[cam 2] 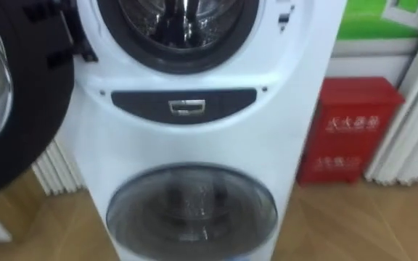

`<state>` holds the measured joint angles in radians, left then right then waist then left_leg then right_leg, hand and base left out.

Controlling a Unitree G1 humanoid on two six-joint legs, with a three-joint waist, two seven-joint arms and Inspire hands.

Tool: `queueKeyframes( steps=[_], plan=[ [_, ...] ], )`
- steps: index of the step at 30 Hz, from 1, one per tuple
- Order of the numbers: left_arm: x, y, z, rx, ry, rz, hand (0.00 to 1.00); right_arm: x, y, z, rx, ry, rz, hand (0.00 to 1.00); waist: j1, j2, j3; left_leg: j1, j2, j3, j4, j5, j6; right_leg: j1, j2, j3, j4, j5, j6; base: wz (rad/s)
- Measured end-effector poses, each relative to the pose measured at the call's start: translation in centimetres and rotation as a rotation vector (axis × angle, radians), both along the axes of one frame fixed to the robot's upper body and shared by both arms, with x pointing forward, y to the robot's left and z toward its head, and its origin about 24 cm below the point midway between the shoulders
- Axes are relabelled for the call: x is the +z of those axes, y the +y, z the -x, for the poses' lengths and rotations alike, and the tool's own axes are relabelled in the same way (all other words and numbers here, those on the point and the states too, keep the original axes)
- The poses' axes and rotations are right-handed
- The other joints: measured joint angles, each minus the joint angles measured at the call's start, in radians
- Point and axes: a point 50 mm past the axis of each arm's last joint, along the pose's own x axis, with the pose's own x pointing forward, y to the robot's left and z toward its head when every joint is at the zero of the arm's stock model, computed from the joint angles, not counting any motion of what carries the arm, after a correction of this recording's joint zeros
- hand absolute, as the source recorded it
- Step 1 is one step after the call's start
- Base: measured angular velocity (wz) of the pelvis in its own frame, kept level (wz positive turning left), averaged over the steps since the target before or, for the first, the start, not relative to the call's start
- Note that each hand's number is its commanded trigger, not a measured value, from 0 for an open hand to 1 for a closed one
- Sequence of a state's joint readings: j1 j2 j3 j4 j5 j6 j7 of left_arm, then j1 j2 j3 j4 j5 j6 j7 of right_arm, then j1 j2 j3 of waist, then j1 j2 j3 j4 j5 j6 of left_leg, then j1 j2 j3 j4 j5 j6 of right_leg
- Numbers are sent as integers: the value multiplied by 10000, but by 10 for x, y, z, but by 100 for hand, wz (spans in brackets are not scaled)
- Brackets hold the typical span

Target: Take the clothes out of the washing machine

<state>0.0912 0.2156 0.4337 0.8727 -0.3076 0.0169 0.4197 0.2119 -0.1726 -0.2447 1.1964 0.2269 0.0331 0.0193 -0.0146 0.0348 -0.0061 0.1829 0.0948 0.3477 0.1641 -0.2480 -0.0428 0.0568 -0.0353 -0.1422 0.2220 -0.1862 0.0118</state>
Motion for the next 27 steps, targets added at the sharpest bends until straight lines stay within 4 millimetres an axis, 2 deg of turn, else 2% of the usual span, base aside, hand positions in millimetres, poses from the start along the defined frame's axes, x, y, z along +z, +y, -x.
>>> queueKeyframes(
  steps=[1,2,3,4,6,7,9,11,12,14,15,20,27],
  plan=[
    [10,13,-5,297,-331,-420,0,1,-2,-2,-165,-92,59,0,71,94,21,-21,6,-90,5,0,0,-1,11,-32,-10,1,-1,8],
    [20,25,-10,543,-554,-902,0,1,-4,-2,-202,-95,119,0,75,204,41,-40,-11,-431,12,1,0,29,12,-90,-23,0,-1,9],
    [26,30,-12,605,-694,-1169,0,2,-5,-1,-191,-78,141,0,76,264,37,-55,-19,-584,8,1,0,37,9,-132,-27,0,-1,12],
    [38,39,-19,785,-1188,-1521,0,2,-6,-1,-178,-108,179,0,142,380,52,-61,-24,-638,-6,1,0,46,7,-187,-28,-1,1,7],
    [56,53,-28,987,-1818,-2026,0,3,-7,-3,-183,-233,238,0,245,514,29,-131,-24,-640,-9,3,0,-36,4,-260,-24,-3,2,0],
    [70,64,-33,1173,-2206,-2449,0,4,-8,-6,-161,-366,282,0,315,601,61,-197,-28,-741,-10,3,0,-52,0,-322,-47,-3,2,15],
    [92,79,-42,1335,-2721,-3126,0,4,-9,-6,-219,-358,371,0,337,611,45,-264,-33,-867,-10,4,0,-45,-16,-456,-99,-4,3,18],
    [121,94,-53,1634,-3383,-3943,0,6,-12,-5,-320,-395,520,0,612,652,19,-314,-31,-897,-7,5,-1,-50,-12,-479,-164,-4,3,3],
    [128,98,-55,1712,-3617,-4126,0,6,-12,-4,-343,-402,543,0,669,665,14,-314,-28,-897,-7,5,-1,-46,-7,-480,-177,-4,3,0],
    [157,106,-59,1983,-4658,-4759,0,7,-15,0,-550,-399,619,0,806,706,-32,-311,-28,-917,-7,5,-1,-22,-11,-514,-180,-4,3,3],
    [162,108,-59,2057,-4835,-4911,0,8,-16,0,-587,-415,632,0,819,714,-46,-301,-29,-926,-8,5,-1,-9,-11,-512,-182,-4,3,6],
    [212,110,-74,1443,-5585,-6748,0,8,-17,7,-670,-340,538,0,1012,757,-41,-211,-39,-1059,-8,5,-1,140,-14,-548,-187,-4,4,5],
    [247,112,-88,1062,-6060,-7497,0,8,-17,12,-382,-138,436,0,995,731,-11,-334,-101,-1360,49,13,12,158,-70,-638,-213,-9,11,9]
  ],
)
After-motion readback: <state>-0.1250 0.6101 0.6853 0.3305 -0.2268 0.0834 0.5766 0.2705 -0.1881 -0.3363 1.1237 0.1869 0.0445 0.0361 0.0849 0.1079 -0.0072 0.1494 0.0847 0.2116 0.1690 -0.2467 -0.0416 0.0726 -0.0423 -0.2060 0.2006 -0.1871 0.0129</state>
